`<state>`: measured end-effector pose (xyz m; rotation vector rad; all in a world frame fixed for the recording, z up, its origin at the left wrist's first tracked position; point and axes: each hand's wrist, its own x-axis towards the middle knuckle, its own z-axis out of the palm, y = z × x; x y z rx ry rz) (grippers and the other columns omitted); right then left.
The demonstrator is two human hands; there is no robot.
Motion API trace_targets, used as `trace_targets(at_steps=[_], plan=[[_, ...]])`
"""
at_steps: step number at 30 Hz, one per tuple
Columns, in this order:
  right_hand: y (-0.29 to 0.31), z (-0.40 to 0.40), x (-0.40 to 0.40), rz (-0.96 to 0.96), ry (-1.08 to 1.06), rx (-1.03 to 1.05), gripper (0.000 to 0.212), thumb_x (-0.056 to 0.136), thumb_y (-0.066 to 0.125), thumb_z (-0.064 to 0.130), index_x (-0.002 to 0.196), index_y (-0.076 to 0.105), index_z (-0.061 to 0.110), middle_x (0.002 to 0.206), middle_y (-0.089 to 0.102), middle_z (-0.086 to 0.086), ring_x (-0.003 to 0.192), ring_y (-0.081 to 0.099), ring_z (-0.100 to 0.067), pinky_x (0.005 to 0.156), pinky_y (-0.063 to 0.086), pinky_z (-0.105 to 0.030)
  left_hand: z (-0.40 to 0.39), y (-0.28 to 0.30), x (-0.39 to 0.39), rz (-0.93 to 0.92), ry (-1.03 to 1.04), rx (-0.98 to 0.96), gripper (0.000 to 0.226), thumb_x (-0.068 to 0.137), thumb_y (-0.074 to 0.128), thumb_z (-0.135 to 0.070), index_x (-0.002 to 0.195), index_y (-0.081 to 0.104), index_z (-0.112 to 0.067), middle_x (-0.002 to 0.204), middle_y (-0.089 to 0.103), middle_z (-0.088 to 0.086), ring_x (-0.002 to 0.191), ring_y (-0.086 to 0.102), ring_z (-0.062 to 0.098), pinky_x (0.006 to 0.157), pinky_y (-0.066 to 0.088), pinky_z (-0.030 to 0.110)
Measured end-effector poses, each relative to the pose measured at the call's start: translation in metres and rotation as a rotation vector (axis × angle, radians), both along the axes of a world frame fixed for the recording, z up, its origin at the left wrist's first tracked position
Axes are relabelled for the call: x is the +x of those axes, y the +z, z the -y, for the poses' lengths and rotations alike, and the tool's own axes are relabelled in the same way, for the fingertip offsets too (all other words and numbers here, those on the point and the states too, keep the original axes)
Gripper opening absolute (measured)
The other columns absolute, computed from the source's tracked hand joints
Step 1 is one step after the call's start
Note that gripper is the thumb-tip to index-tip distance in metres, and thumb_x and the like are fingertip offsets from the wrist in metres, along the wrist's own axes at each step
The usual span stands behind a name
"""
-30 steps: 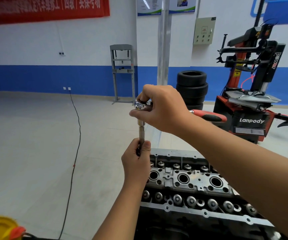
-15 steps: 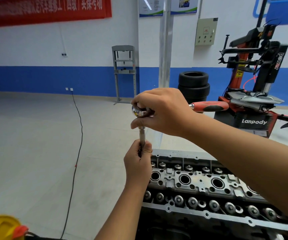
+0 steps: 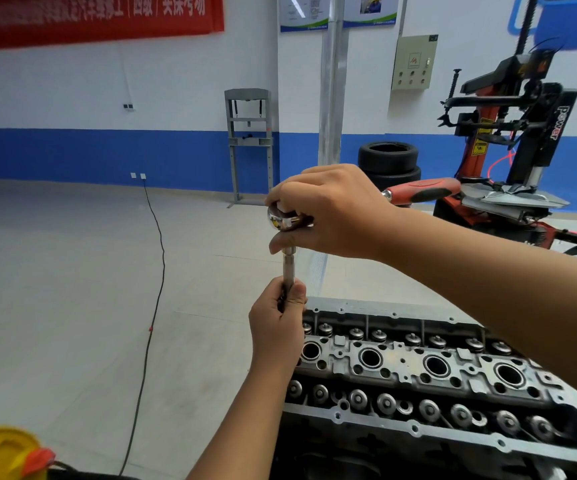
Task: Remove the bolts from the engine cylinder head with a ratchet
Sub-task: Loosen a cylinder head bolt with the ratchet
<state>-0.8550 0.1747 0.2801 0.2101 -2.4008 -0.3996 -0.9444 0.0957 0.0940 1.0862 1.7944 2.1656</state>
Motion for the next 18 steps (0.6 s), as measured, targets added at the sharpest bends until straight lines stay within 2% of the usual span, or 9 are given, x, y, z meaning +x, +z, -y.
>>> trace_targets(at_steps=[8, 11, 15, 18], plan=[[-0.026, 0.006, 0.005, -0.216, -0.052, -0.054, 0.054, 0.084, 0.080, 0.051, 0.091, 0.067, 0.000, 0.078, 0.070, -0.010, 0.065, 0.063, -0.034, 0.055, 0.054, -0.045, -0.001, 0.000, 0.001, -0.016, 0.002, 0.002, 0.024, 0.104, 0.058, -0.040, 0.083, 0.063, -0.029, 0.077, 0.065, 0.007, 0.074, 0.060, 0.026, 0.059, 0.049, 0.028], [-0.024, 0.010, 0.005, -0.180, -0.076, -0.064, 0.057, 0.080, 0.084, 0.052, 0.089, 0.065, 0.000, 0.075, 0.067, -0.010, 0.063, 0.061, -0.034, 0.055, 0.054, -0.045, 0.000, 0.000, 0.000, -0.017, 0.006, 0.008, 0.026, 0.105, 0.059, -0.035, 0.081, 0.061, -0.026, 0.076, 0.064, 0.009, 0.073, 0.059, 0.029, 0.058, 0.047, 0.026], [-0.013, 0.015, 0.005, -0.098, -0.108, -0.060, 0.052, 0.080, 0.085, 0.049, 0.087, 0.062, 0.003, 0.068, 0.058, -0.003, 0.057, 0.052, -0.029, 0.053, 0.048, -0.038, 0.001, -0.001, 0.000, -0.023, 0.001, 0.011, 0.024, 0.105, 0.059, -0.036, 0.083, 0.062, -0.027, 0.076, 0.064, 0.010, 0.074, 0.059, 0.031, 0.060, 0.050, 0.036], [-0.003, 0.015, 0.003, -0.014, -0.146, -0.104, 0.053, 0.080, 0.083, 0.053, 0.090, 0.063, 0.005, 0.070, 0.059, -0.002, 0.060, 0.054, -0.030, 0.055, 0.042, -0.035, 0.001, 0.000, 0.001, -0.027, 0.008, 0.020, 0.023, 0.104, 0.059, -0.038, 0.083, 0.063, -0.030, 0.077, 0.066, 0.008, 0.075, 0.061, 0.029, 0.064, 0.053, 0.036]])
